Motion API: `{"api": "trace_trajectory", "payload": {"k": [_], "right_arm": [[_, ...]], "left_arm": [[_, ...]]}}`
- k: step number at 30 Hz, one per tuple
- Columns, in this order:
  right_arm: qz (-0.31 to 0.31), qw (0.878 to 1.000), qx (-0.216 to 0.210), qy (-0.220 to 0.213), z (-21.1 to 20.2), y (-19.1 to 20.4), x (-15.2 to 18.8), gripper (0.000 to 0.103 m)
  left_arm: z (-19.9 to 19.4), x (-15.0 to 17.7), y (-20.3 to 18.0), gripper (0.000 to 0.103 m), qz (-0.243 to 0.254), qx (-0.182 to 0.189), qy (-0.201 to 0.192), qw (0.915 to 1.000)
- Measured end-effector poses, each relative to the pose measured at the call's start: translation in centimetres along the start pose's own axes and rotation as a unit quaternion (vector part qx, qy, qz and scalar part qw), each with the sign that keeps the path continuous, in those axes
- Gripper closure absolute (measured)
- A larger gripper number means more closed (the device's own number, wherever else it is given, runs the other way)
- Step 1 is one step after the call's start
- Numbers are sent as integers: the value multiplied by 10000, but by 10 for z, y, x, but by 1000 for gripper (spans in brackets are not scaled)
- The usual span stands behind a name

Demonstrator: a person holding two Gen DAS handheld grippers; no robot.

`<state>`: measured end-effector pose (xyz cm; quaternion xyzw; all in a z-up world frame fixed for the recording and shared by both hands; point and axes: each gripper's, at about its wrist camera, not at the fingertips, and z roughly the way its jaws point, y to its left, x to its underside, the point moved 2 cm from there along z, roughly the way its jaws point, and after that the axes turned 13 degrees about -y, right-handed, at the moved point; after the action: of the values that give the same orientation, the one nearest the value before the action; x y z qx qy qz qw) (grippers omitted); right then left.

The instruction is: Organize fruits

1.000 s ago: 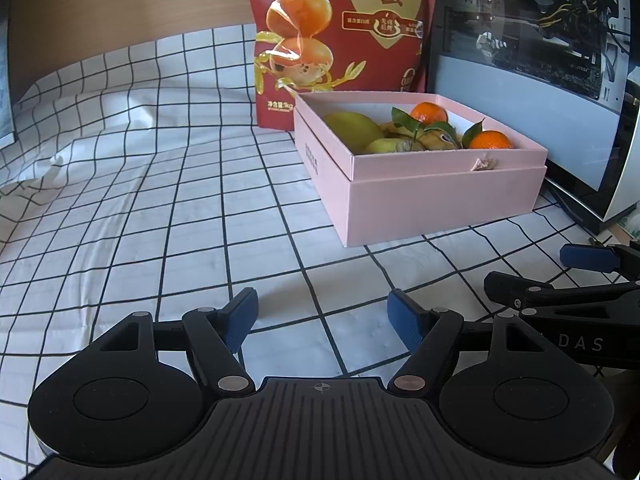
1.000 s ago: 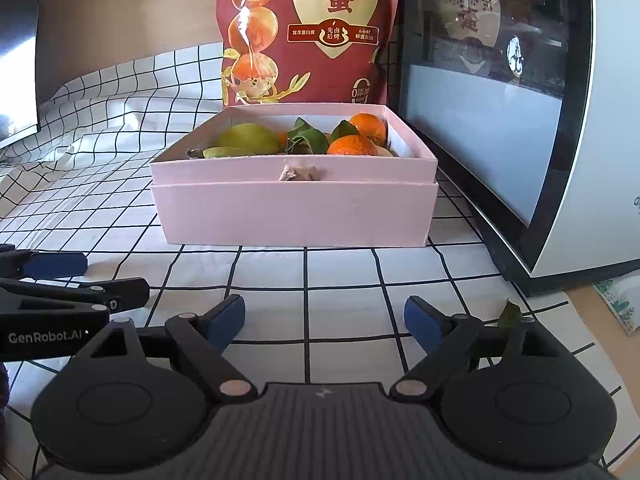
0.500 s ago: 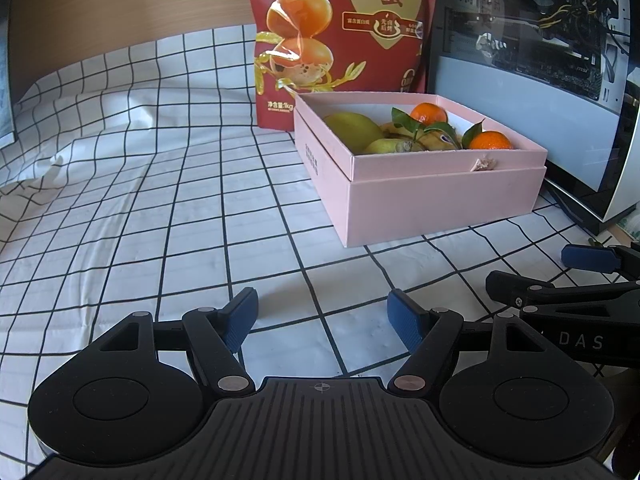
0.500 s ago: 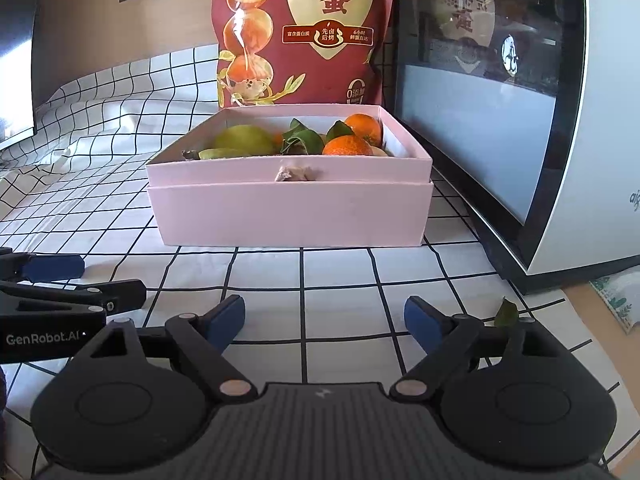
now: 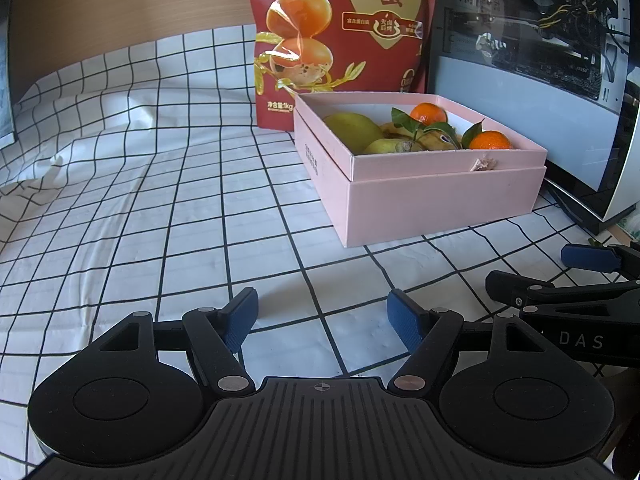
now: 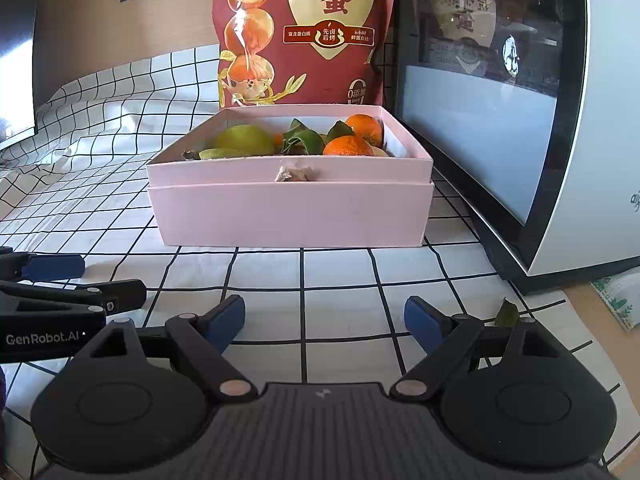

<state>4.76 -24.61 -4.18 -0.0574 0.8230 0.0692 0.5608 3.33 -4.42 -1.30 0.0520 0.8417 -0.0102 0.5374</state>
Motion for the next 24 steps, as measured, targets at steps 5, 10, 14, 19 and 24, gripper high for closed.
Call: {"api": "trace_trajectory", "payload": {"k": [5,10,14,19,24], "right_arm": [[0,10000,2,0,0,0,0,15],[2,10000,6,-1,0,0,0,15],[4,10000,8,-1,0,0,0,15],[4,10000,12,0,0,1,0,15],[11,10000,11,-4,-1,1,0,15]], "left_arm": [[0,0,0,26,-1,-2,0,10000],[0,0,0,26,0,-1,0,10000],[0,0,0,26,0,0,-1,10000],[0,0,0,26,-1,-3,-2,10000],[-1,0,0,28,17,25,-9,10000]]}}
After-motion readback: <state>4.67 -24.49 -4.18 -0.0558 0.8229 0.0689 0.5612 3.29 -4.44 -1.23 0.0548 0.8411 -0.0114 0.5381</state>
